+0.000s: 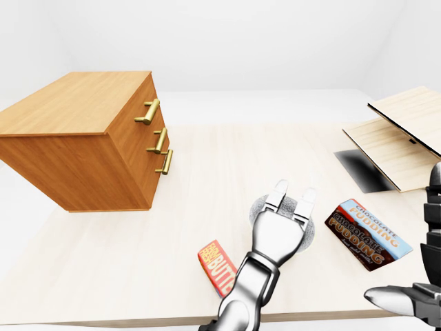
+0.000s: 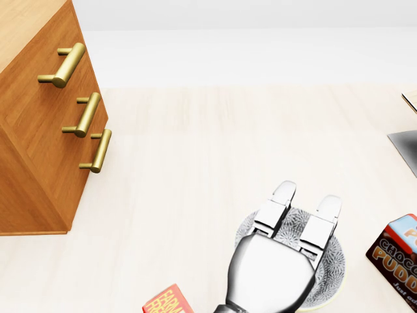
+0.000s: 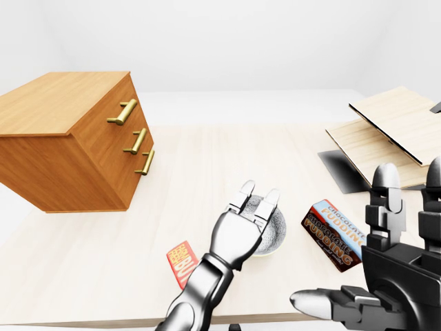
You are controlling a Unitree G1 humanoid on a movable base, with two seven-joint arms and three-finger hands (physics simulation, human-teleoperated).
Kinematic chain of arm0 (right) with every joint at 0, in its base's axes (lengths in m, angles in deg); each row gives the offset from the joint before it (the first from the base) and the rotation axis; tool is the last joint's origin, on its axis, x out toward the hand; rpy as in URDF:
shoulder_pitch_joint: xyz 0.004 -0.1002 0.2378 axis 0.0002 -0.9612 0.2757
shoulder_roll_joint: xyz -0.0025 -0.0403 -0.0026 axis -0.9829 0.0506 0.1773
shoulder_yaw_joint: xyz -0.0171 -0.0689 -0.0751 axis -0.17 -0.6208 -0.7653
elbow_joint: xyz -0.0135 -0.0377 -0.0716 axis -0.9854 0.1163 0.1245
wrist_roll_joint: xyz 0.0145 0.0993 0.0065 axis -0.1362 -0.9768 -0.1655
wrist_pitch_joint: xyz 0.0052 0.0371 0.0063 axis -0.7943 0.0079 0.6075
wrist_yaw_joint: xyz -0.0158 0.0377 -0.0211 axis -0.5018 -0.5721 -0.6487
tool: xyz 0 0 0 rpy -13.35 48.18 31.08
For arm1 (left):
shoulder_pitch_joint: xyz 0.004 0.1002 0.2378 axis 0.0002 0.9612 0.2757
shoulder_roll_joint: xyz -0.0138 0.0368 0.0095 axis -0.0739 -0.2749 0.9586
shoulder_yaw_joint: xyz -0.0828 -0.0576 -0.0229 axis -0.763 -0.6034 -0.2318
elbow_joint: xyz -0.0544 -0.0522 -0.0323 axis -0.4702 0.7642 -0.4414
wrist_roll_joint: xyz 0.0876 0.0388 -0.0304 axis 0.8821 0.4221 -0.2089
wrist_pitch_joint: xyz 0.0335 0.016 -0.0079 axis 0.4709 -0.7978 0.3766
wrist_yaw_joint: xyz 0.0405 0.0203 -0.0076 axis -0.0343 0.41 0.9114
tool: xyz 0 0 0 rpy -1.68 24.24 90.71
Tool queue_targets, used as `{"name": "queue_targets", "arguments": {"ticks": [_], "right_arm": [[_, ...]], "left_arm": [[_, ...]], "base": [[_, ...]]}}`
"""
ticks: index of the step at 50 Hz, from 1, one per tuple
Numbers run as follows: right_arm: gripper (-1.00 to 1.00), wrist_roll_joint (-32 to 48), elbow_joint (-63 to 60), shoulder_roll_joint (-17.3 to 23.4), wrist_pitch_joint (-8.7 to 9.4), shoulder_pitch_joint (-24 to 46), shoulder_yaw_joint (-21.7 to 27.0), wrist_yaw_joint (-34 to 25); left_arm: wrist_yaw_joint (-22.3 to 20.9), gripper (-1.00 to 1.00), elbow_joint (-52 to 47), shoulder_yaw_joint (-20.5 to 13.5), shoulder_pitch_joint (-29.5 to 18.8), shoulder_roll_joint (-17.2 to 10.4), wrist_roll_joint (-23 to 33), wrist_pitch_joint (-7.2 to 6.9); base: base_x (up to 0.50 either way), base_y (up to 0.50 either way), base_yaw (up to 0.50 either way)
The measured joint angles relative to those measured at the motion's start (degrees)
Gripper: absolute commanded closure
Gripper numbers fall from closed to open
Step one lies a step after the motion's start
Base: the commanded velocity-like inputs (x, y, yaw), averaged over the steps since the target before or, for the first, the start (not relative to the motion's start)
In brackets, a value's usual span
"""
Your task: Close the top drawer of the cabinet and put the bowl on top of it.
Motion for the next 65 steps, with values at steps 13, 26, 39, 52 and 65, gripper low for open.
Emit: {"name": "queue_targets", "arguments": {"ticks": [13,26,39,52,65], "right_arm": [[-1.0,-0.3,0.0,0.3,0.0,-0.1,0.0,0.3],[-1.0,-0.2,0.0,-0.1,0.0,0.3,0.5,-0.1],[-1.0,-0.7,0.0,0.3,0.0,-0.1,0.4,0.2],[-1.0,-1.6,0.0,1.0,0.0,-0.8,0.1,1.0],[-1.0,-1.8,0.0,1.1,0.0,-0.8,0.3,1.1]], "left_arm": [[1.7,-1.0,5.2,-2.2,-1.8,1.3,-0.5,0.0],[2.4,-1.0,8.5,-2.4,-2.2,2.2,-0.1,0.0],[2.8,-1.0,10.2,-2.3,-2.3,2.5,0.1,0.0],[3.8,-1.0,12.7,-2.8,-2.7,2.9,0.0,0.0],[3.9,-1.0,14.7,-3.1,-2.8,3.1,0.5,0.0]], "base": [[0.0,0.0,0.0],[0.0,0.0,0.0],[0.0,0.0,0.0],[0.0,0.0,0.0],[0.0,0.0,0.0]]}}
